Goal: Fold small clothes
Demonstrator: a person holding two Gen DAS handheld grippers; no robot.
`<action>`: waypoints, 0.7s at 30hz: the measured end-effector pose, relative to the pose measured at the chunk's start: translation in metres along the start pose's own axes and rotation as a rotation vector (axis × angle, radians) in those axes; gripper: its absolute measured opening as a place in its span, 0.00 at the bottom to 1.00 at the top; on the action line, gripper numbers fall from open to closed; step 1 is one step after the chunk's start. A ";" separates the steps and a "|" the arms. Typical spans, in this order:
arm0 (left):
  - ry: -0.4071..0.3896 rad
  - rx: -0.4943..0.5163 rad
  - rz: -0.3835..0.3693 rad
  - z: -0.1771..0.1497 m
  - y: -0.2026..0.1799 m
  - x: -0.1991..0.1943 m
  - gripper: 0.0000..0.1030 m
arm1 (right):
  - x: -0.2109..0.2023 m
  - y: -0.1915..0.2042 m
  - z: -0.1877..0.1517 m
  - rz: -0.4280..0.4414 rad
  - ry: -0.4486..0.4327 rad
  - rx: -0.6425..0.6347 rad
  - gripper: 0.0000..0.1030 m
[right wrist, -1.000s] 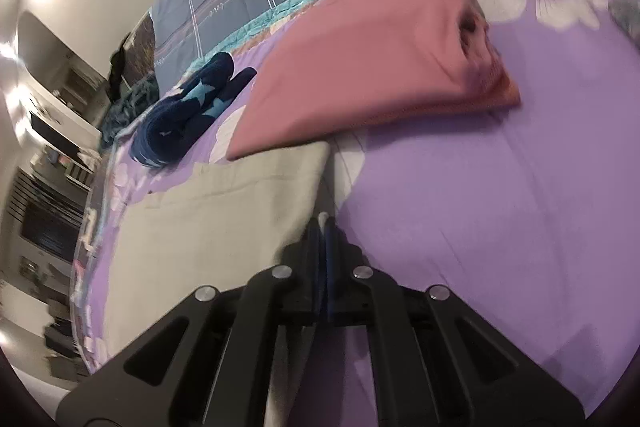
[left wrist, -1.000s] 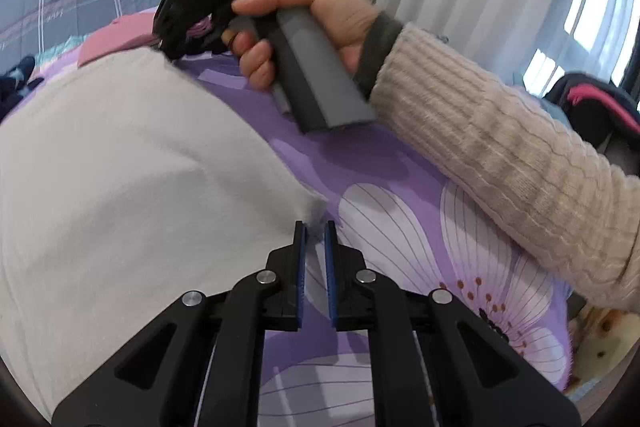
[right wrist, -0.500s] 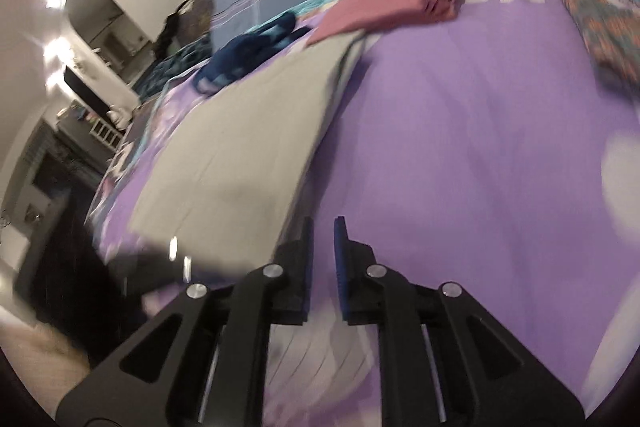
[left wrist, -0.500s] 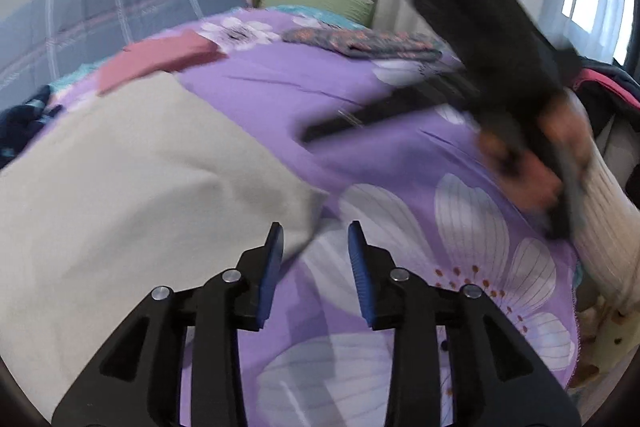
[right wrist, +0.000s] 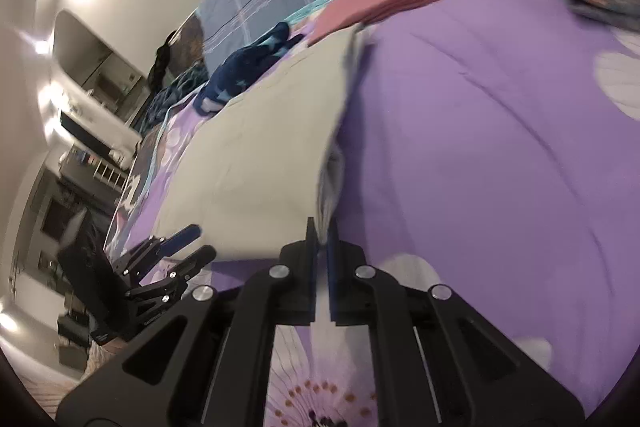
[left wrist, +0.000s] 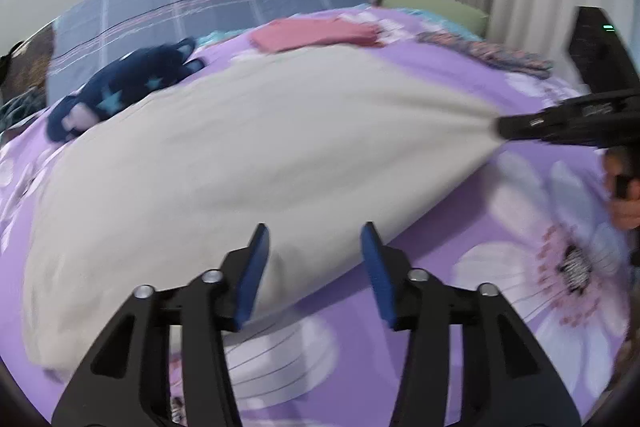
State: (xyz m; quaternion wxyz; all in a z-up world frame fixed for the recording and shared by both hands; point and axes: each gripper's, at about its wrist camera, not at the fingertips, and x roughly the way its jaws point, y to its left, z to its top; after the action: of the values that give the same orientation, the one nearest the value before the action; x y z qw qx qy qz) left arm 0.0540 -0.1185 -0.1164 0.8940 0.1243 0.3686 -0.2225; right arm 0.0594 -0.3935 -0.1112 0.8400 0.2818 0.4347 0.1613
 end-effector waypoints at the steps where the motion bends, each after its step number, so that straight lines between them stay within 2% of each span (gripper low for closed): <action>1: 0.015 -0.010 0.017 -0.002 0.005 0.003 0.49 | 0.003 -0.007 -0.002 -0.019 0.021 0.024 0.04; 2: 0.038 -0.039 0.033 -0.007 0.015 0.005 0.49 | 0.011 -0.018 -0.007 -0.061 0.053 0.061 0.04; 4: 0.061 -0.093 0.033 -0.012 0.029 0.007 0.49 | 0.020 -0.033 -0.013 -0.066 0.080 0.121 0.00; 6: 0.064 -0.135 0.029 -0.015 0.038 0.006 0.49 | 0.011 -0.028 -0.012 -0.092 0.063 0.117 0.00; 7: 0.057 -0.146 0.028 -0.018 0.043 0.002 0.49 | 0.005 -0.022 -0.011 -0.115 0.044 0.103 0.05; 9: 0.046 -0.152 0.039 -0.022 0.049 -0.004 0.49 | -0.007 -0.009 -0.011 -0.164 -0.004 0.048 0.07; 13: 0.033 -0.190 0.075 -0.032 0.064 -0.015 0.49 | -0.009 0.021 -0.009 -0.106 -0.053 -0.042 0.07; 15: 0.023 -0.228 0.092 -0.038 0.075 -0.023 0.49 | -0.001 0.034 -0.010 -0.090 -0.050 -0.083 0.09; 16: 0.020 -0.248 0.103 -0.043 0.080 -0.028 0.49 | 0.005 0.038 -0.011 -0.094 -0.044 -0.092 0.18; 17: 0.017 -0.263 0.111 -0.047 0.086 -0.032 0.49 | 0.014 0.038 -0.010 -0.122 -0.031 -0.102 0.31; 18: 0.011 -0.285 0.125 -0.052 0.094 -0.037 0.49 | 0.025 0.035 -0.010 -0.202 -0.018 -0.110 0.34; 20: -0.002 -0.318 0.149 -0.061 0.108 -0.048 0.49 | 0.041 0.027 -0.014 -0.354 0.010 -0.123 0.30; 21: -0.016 -0.340 0.170 -0.067 0.119 -0.056 0.49 | 0.041 0.024 -0.017 -0.350 0.003 -0.124 0.30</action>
State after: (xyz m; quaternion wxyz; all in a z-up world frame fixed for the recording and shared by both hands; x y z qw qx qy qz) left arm 0.0367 0.0278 -0.1160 0.9205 0.0003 0.3820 -0.0817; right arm 0.0681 -0.3476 -0.1303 0.8703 0.1492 0.4677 0.0395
